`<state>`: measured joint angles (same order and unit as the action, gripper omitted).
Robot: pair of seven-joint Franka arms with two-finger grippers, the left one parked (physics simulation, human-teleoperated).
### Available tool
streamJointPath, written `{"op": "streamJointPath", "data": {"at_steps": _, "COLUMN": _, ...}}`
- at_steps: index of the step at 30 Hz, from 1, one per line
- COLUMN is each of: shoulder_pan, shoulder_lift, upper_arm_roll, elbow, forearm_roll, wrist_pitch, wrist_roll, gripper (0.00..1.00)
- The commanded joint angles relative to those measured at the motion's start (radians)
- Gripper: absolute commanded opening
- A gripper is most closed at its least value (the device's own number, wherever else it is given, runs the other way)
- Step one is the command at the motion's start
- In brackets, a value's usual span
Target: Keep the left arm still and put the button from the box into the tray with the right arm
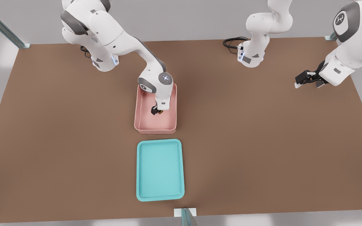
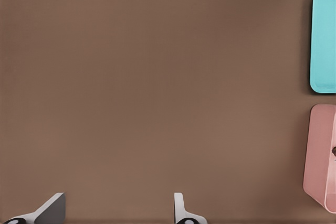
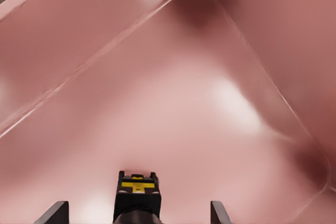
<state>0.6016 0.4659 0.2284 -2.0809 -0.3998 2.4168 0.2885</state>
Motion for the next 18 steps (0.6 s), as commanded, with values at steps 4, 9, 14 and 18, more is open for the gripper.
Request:
{"op": "streamJointPath", "data": {"at_steps": 4, "shoulder_pan": 0.009, "shoulder_lift": 0.034, "upper_arm_roll": 0.0, "elbow": -0.018, "forearm_roll": -0.02, "wrist_pitch": 0.09, "wrist_roll": 0.104, "gripper": 1.0}}
{"op": "streamJointPath", "data": {"at_steps": 9, "shoulder_pan": 0.007, "shoulder_lift": 0.059, "upper_arm_roll": 0.0, "elbow": -0.038, "forearm_roll": -0.079, "wrist_pitch": 0.113, "wrist_roll": 0.153, "gripper": 1.0}}
{"op": "streamJointPath", "data": {"at_steps": 14, "shoulder_pan": -0.006, "shoulder_lift": 0.042, "upper_arm_roll": 0.0, "elbow": -0.038, "forearm_roll": -0.085, "wrist_pitch": 0.102, "wrist_roll": 0.161, "gripper": 0.66}}
{"op": "streamJointPath", "data": {"at_steps": 18, "shoulder_pan": -0.089, "shoulder_lift": 0.027, "upper_arm_roll": 0.048, "elbow": -0.038, "forearm_roll": -0.085, "wrist_pitch": 0.099, "wrist_roll": 0.149, "gripper": 0.47}}
